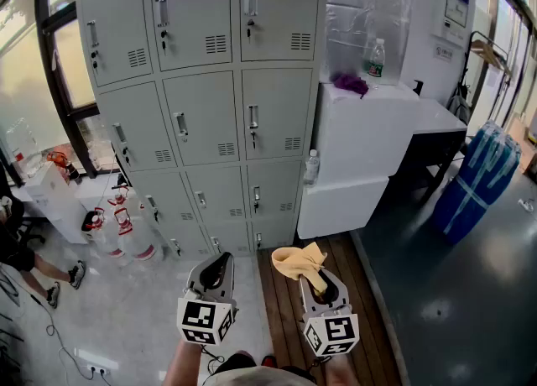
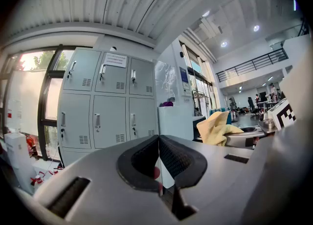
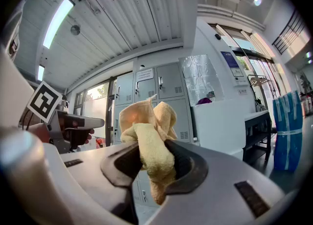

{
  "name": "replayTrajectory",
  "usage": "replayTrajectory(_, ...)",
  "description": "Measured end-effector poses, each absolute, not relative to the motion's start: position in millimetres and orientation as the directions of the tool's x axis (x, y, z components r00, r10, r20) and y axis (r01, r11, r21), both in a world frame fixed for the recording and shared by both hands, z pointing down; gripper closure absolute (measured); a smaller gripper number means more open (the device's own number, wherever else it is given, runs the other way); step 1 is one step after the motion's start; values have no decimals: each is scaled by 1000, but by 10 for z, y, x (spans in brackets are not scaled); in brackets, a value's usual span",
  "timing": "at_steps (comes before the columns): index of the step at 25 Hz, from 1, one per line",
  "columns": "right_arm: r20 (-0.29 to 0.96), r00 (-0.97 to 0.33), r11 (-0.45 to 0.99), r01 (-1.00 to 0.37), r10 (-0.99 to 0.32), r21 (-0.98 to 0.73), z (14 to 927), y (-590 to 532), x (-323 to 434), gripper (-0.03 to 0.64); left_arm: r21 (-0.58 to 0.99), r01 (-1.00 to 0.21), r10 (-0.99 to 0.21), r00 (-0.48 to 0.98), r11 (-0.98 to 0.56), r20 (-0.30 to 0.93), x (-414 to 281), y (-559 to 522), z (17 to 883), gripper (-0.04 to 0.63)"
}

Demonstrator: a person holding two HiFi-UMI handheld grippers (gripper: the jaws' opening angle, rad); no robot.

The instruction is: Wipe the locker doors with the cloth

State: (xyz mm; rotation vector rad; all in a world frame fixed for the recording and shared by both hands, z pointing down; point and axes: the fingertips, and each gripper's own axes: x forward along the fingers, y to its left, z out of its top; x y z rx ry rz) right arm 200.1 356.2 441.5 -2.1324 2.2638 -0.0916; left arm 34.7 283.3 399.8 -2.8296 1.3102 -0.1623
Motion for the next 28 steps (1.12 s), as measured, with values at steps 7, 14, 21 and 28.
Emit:
replayTrajectory(7, 35, -88, 86, -994, -995, -63, 4465, 3489, 1938, 489, -62, -770, -772, 628, -635, 96, 280, 2788, 4027, 572)
replayTrajectory(14, 30, -153, 151, -986, -988, -64, 4455, 3258, 1774, 489, -59, -811, -812, 576, -582, 96, 74, 2660, 4047, 572)
replayTrajectory(21, 32, -228, 225, -972, -973, -72, 4496, 2837, 1535, 489, -63, -854, -855, 508, -516, 105, -211, 2348, 4075, 572)
replayTrajectory(28, 28, -257, 254, -964, -966, -82, 4520, 2183, 1417, 489, -66, -878, -878, 466, -474, 108, -406, 1713, 4076, 572)
